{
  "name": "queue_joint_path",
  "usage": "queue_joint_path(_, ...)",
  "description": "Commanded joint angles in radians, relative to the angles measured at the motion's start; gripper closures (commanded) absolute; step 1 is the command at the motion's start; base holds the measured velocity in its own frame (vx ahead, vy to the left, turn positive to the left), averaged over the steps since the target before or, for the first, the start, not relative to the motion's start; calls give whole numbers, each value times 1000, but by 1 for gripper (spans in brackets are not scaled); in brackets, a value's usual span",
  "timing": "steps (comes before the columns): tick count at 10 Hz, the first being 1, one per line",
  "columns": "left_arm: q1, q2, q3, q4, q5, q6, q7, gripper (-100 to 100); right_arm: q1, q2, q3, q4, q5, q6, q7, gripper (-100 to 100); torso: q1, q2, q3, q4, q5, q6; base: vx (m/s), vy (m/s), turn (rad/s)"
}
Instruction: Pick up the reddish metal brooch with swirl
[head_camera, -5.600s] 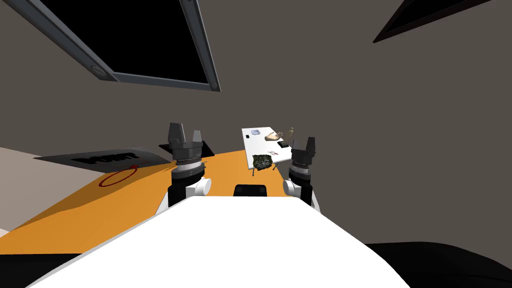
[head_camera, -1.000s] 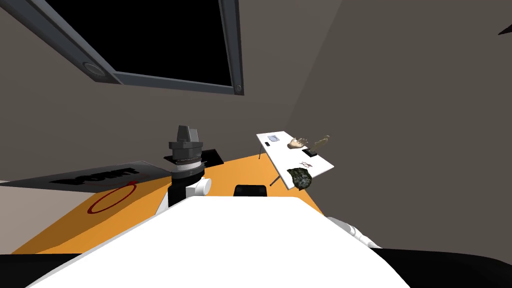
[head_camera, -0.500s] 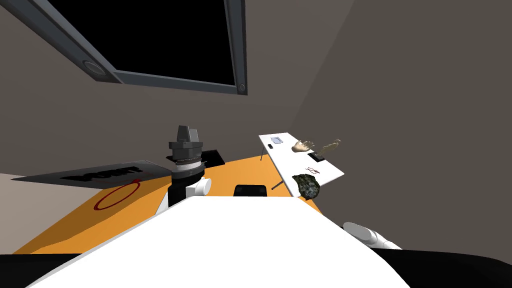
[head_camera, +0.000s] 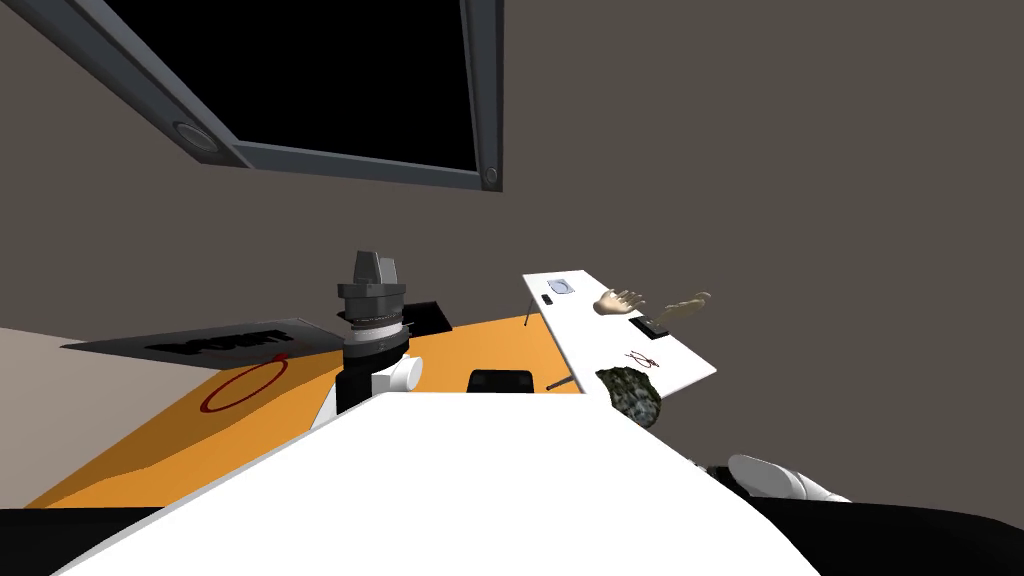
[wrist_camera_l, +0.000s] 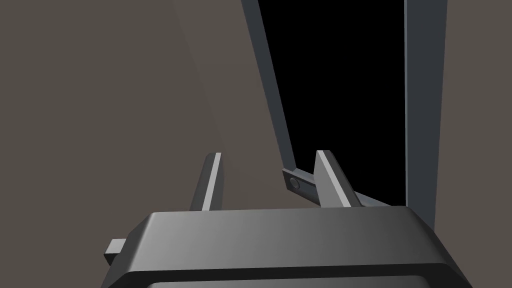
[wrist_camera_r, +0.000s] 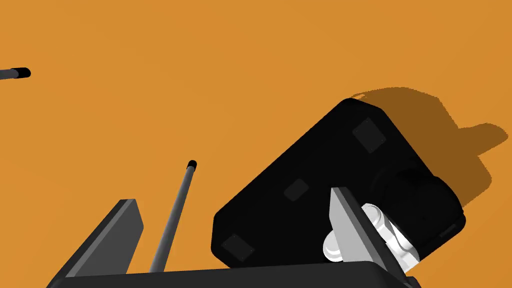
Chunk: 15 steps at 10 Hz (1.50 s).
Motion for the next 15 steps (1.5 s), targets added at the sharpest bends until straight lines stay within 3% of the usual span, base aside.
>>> queue_joint_path(1, 0, 0, 0, 0, 0, 0, 0, 0, -31, -26, 40, 49, 34, 18, -6, -100, 0, 0, 0, 0, 0, 0, 131, 9, 173)
queue_joint_path(4, 0, 0, 0, 0, 0, 0, 0, 0, -42, -54, 61, 74, 52, 33, 3, -100, 1, -2, -1, 0, 0, 0, 129, 7, 89)
queue_joint_path(6, 0, 0, 0, 0, 0, 0, 0, 0, -64, -95, 95, 113, 82, 61, 19, -100, 0, -1, 0, 0, 0, 0, 150, -5, 175)
queue_joint_path(11, 0, 0, 0, 0, 0, 0, 0, 0, -105, -104, 135, 144, 121, 101, 45, -100, 0, -6, -4, -1, 0, 0, 187, -22, 157)
queue_joint_path(12, 0, 0, 0, 0, 0, 0, 0, 0, -92, -109, 121, 145, 108, 90, 49, -100, 1, -7, -4, -2, 0, 0, 98, -3, 48)
queue_joint_path(13, 0, 0, 0, 0, 0, 0, 0, 0, -93, -108, 121, 146, 108, 92, 52, 0, 2, -1, -1, 0, 0, 1, 19, -2, -3)
queue_joint_path(14, 0, 0, 0, 0, 0, 0, 0, 0, -87, -75, 118, 169, 108, 103, 55, -100, 2, 5, 3, 1, 0, 1, 4, -34, 34)
queue_joint_path(15, 0, 0, 0, 0, 0, 0, 0, 0, -84, -59, 117, 181, 108, 109, 57, -100, 0, 8, 4, 2, 0, 1, -8, -56, 35)
